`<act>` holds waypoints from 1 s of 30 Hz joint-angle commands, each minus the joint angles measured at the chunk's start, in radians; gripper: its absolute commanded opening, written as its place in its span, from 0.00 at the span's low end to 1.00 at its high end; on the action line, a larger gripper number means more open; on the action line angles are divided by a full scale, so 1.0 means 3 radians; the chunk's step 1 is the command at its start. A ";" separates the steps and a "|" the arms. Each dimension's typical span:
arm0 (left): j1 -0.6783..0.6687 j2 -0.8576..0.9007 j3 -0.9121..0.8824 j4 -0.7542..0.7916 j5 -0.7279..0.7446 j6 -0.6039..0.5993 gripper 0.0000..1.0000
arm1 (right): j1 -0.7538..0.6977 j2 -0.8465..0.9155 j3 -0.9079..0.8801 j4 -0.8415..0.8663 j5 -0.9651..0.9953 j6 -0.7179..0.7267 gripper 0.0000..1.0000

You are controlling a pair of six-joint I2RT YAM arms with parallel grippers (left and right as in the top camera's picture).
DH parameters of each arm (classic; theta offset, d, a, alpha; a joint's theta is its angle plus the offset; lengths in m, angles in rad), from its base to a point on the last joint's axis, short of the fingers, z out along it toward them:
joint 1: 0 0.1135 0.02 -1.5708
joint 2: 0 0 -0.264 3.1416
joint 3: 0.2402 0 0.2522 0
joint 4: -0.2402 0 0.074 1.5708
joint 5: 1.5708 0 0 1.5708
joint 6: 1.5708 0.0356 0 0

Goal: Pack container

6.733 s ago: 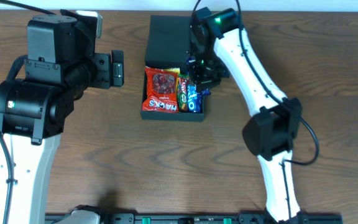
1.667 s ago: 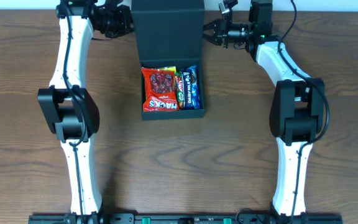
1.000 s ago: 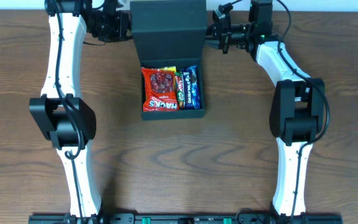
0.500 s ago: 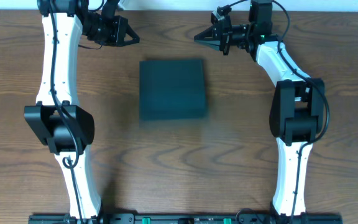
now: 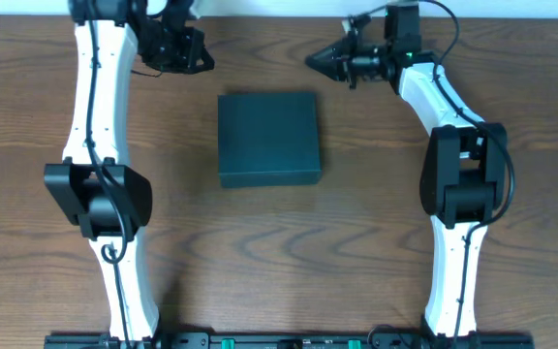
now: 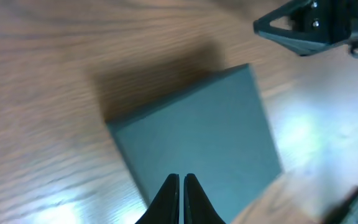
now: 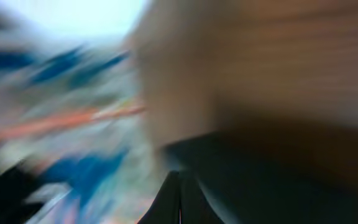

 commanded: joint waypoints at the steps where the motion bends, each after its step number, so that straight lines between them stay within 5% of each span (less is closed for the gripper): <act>1: -0.0141 -0.0088 0.0088 -0.0009 -0.0621 -0.0306 0.06 | 0.0019 -0.0121 0.0034 -0.0300 0.1484 -0.0668 0.01; 16: -0.0301 -0.0609 0.0088 -0.0423 -0.0738 -0.0455 0.06 | -0.0033 -0.1476 0.0065 -0.1818 0.2435 -0.2370 0.01; 30: -0.0637 -0.1789 -0.0146 -0.1110 -0.0800 -0.0106 0.06 | 0.0310 -0.2925 -0.0193 -0.3338 0.2792 -0.2403 0.02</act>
